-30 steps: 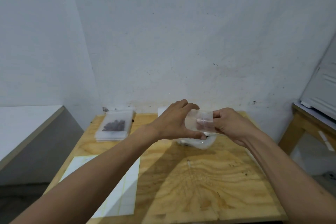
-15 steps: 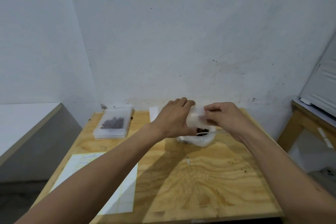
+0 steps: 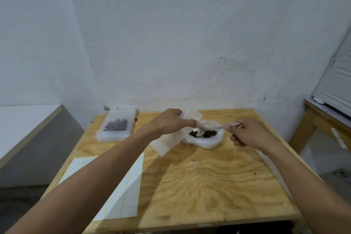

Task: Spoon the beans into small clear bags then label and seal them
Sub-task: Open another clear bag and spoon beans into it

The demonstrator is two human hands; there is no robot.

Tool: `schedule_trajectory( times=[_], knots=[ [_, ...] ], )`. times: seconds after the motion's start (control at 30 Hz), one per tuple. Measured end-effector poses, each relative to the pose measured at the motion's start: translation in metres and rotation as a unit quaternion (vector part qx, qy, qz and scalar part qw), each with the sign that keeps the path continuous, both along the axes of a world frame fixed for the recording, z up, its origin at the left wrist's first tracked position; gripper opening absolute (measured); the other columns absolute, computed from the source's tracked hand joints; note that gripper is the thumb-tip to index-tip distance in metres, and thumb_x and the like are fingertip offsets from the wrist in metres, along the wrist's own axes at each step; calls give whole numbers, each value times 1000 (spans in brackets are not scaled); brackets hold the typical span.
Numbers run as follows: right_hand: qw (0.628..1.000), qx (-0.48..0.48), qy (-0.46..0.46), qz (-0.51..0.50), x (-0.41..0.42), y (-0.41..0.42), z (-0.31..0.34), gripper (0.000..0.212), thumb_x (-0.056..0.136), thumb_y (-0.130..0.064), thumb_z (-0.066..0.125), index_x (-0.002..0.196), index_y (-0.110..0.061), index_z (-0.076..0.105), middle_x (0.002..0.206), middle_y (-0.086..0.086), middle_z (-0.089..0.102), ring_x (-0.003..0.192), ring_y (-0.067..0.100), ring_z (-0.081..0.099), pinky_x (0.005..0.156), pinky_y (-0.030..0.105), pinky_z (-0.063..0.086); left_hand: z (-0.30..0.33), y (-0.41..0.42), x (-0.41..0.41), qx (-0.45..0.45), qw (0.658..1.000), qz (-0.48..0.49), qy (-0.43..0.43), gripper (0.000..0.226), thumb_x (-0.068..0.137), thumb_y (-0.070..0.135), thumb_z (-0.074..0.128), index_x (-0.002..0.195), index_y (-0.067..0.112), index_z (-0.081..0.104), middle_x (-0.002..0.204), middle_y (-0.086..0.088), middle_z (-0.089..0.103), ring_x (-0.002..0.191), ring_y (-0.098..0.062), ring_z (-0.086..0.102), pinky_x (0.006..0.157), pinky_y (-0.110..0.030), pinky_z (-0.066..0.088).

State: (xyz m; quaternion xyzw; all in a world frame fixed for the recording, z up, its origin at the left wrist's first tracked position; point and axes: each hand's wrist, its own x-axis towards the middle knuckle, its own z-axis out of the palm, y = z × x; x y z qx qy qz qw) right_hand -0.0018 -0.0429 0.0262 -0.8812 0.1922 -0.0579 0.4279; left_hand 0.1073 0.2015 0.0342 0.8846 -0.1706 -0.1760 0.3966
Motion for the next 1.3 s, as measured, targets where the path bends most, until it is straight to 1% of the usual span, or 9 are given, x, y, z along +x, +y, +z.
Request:
schedule_trajectory(
  times=[0.1,0.2,0.33,0.43,0.6,0.7,0.93,1.13,1.3],
  knots=[
    [998,-24,-58,-2,2,2,5,15,99,-27,62,93,-21,74,73,1,77,58,16,74,65,34,61,-3,-3,1,4,1000,-1,25,68,59,71,80,111,28,69,110,6,71,100,-17,67,97,-38,53],
    [991,-73,-112,-5,-1,3,9,20,101,-23,56,91,-19,73,72,-2,75,56,12,71,68,38,61,-1,-5,-2,13,999,2,41,62,69,66,80,111,22,68,110,1,69,95,-18,65,76,-31,49],
    [935,-318,-152,-31,-5,6,16,20,101,-28,50,90,-16,61,65,-4,64,61,25,60,53,33,42,-1,-7,-3,30,998,-2,61,68,72,70,76,115,18,65,112,0,63,95,-17,59,68,-30,41],
    [905,-399,-136,-58,-3,11,14,24,100,-28,50,88,-9,58,64,2,58,59,32,51,55,33,38,-2,-10,-4,16,998,15,58,66,73,68,76,108,13,68,101,-1,61,85,-18,57,67,-32,38],
    [954,-260,-88,-118,0,5,3,36,99,-28,45,75,-4,56,65,10,65,61,31,58,60,39,52,1,-21,-9,-25,999,12,-24,47,77,60,78,78,14,66,70,8,57,59,-9,55,57,-24,36],
    [977,-151,-81,-128,0,2,-11,43,97,-25,46,58,-6,51,51,12,65,45,20,63,57,38,55,10,-27,-13,-21,996,-19,-88,52,77,60,78,75,11,62,59,10,47,50,-9,44,52,-24,31],
    [973,160,-54,-156,-4,4,-30,30,101,-17,48,91,5,66,72,11,61,49,25,58,48,33,49,15,-28,-9,7,995,-21,-101,49,80,61,75,73,17,55,65,7,47,56,-13,46,55,-26,31],
    [971,166,-81,-152,0,-1,-13,26,98,-13,48,81,-1,65,70,8,59,46,21,54,50,31,51,9,-3,1,26,988,-15,-150,60,80,65,74,103,11,64,83,3,56,70,-12,53,61,-27,36],
    [966,170,-115,-157,9,-6,9,23,95,-14,50,82,-1,65,68,7,57,43,20,52,52,32,50,6,15,3,16,982,-22,-187,45,82,60,76,97,20,60,88,1,59,81,-21,57,62,-24,39]
  ],
)
